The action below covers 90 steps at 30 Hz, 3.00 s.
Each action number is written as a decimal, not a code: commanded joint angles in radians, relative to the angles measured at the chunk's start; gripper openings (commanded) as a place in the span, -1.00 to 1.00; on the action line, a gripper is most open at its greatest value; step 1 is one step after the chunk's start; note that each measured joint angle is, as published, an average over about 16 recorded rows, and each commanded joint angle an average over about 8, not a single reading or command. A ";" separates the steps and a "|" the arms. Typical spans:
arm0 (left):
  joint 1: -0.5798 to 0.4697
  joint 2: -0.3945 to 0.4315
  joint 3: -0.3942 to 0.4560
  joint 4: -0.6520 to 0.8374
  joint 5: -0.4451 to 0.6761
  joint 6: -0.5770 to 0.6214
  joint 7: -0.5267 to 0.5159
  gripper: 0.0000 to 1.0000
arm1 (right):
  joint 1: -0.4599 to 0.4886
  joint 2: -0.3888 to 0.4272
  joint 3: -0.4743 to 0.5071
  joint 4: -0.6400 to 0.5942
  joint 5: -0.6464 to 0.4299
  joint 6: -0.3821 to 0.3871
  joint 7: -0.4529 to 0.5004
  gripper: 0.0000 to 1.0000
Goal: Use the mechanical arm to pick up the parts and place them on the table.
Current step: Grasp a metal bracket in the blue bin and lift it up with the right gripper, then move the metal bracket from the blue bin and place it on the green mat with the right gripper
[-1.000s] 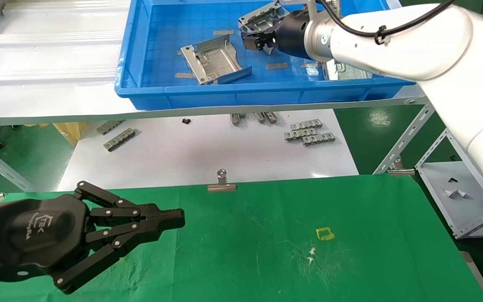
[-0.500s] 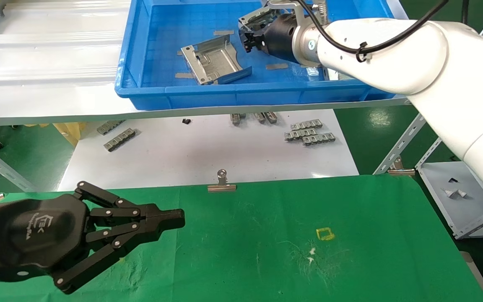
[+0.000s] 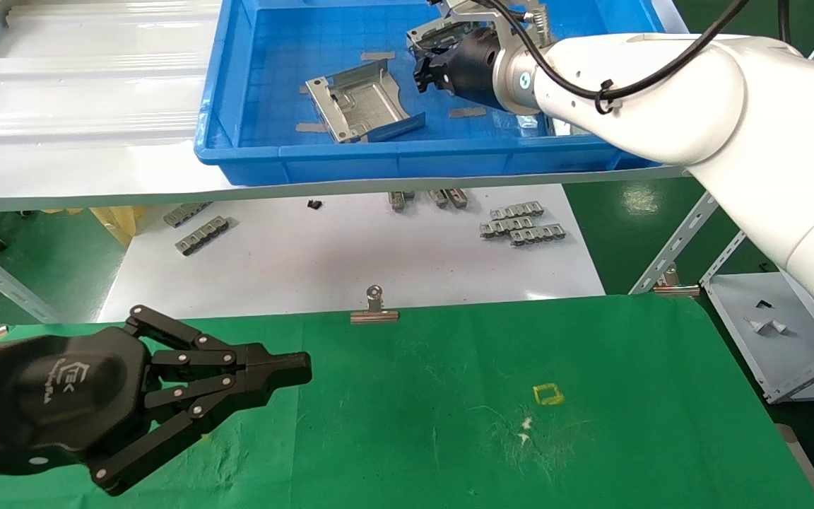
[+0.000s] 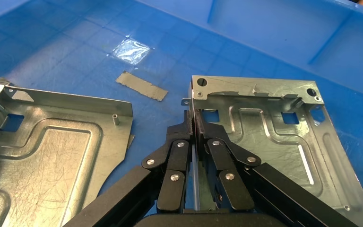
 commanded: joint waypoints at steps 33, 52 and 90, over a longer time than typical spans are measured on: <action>0.000 0.000 0.000 0.000 0.000 0.000 0.000 1.00 | -0.199 0.808 0.331 0.716 0.819 -0.808 -0.966 -1.00; 0.000 0.000 0.000 0.000 0.000 0.000 0.000 1.00 | -0.482 0.724 0.221 0.241 0.749 -0.993 -1.458 -1.00; 0.000 0.000 0.001 0.000 0.000 0.000 0.000 1.00 | -0.345 0.421 0.195 -0.453 0.651 -1.066 -1.900 -1.00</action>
